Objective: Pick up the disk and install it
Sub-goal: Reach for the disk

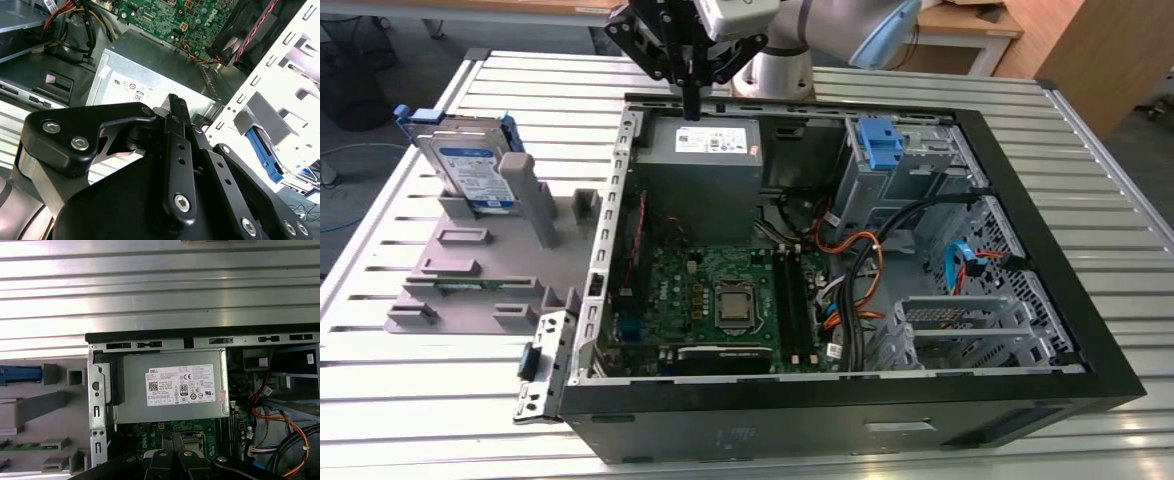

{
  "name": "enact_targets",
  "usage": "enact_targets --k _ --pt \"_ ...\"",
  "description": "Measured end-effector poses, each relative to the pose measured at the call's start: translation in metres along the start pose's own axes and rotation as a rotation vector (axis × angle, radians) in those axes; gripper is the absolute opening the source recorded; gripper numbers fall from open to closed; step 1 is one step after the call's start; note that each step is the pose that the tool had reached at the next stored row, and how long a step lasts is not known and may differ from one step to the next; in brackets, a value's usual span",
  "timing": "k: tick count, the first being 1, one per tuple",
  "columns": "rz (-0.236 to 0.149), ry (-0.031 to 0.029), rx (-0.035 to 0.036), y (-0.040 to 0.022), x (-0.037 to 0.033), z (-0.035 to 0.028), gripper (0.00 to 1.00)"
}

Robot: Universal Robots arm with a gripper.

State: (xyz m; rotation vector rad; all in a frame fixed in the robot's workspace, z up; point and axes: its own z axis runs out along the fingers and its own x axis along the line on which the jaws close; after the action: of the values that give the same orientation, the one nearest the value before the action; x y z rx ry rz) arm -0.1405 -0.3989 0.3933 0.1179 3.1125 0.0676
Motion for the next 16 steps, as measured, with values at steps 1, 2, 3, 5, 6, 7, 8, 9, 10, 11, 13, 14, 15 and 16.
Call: enact_targets --k 1,2,3,5,6,7,8,9,10,11,13,14,15,16 --pt "0.0 0.0 0.0 0.0 0.0 0.0 0.11" --pt "0.0 0.0 0.0 0.0 0.0 0.0 0.11" --pt "0.0 0.0001 0.0001 0.0 0.0001 -0.0001 0.11" --pt "0.0 0.0001 0.0001 -0.0001 0.0001 -0.0008 0.11" --pt "0.0 0.0 0.0 0.0 0.0001 -0.0012 0.11" --pt "0.0 0.0 0.0 0.0001 0.0 -0.0019 0.11" --pt "0.0 0.0 0.0 0.0001 0.0 -0.0025 0.11" --pt "0.0 -0.0001 -0.0001 0.0001 0.0 -0.0027 0.11" --pt "0.0 -0.0001 -0.0001 0.0001 0.0 -0.0027 0.11" --pt "0.0 0.0 -0.0001 0.0001 0.0 -0.0028 0.11" --pt "0.0 0.0 0.0001 0.0001 0.0 -0.0029 0.11" --pt "0.0 0.0 0.0005 0.0001 0.0 -0.0031 0.11" --pt "0.0 0.0001 0.0007 0.0001 0.0 -0.0034 0.11" --pt "0.0 0.0001 0.0009 0.0001 0.0 -0.0038 0.11"
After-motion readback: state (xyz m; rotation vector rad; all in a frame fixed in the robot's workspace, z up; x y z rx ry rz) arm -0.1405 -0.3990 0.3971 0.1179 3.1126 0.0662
